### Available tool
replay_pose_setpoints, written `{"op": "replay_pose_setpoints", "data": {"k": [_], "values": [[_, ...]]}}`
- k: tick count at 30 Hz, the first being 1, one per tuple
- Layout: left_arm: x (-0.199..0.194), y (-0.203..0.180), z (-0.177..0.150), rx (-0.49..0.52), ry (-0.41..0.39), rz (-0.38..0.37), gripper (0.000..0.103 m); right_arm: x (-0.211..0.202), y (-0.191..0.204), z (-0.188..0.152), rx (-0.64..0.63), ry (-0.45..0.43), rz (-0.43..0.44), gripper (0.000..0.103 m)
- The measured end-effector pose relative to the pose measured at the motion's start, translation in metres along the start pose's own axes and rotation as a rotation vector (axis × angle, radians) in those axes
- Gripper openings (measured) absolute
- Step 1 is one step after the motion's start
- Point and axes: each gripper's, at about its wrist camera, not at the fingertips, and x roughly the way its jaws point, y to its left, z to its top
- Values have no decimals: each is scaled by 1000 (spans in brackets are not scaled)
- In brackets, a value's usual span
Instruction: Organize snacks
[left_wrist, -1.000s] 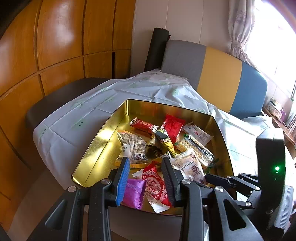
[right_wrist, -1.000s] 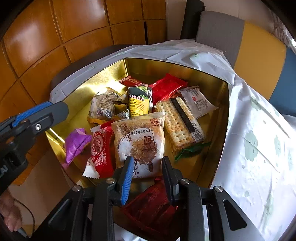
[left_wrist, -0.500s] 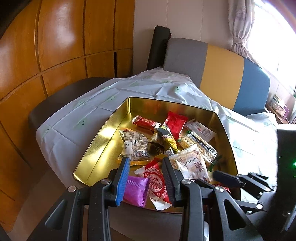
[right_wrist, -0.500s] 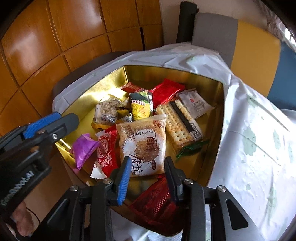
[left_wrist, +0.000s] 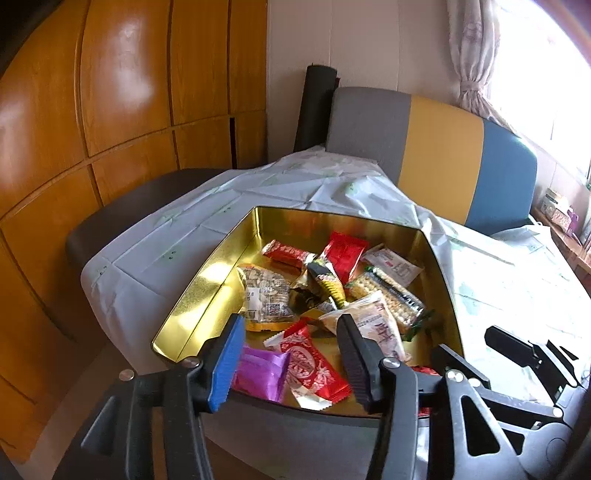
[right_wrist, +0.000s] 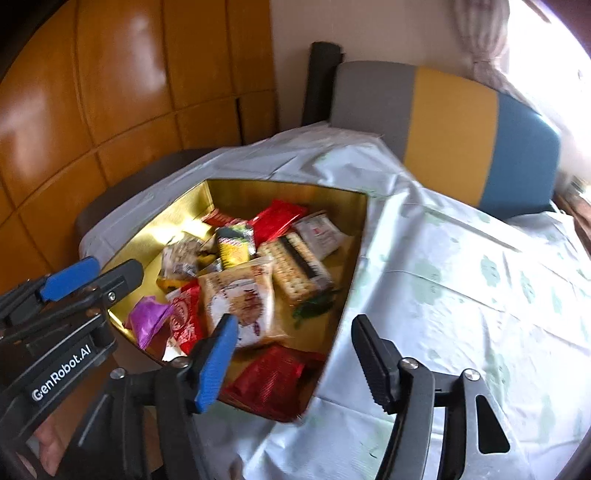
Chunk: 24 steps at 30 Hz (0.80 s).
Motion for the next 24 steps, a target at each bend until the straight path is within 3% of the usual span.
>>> {"op": "replay_pose_setpoints", "data": {"k": [16,20,24], "values": [[-15,-16,0,35,-45,22,55,-19,-19,-9,63,-49,-59,79],[-16,-16,0,36,-56,25,70,-18,-19,-9,65,-49,-56,80],[-18,-18,-1,46,-75,43,70,-16,-19,-10,66,-44,-56,80]]}}
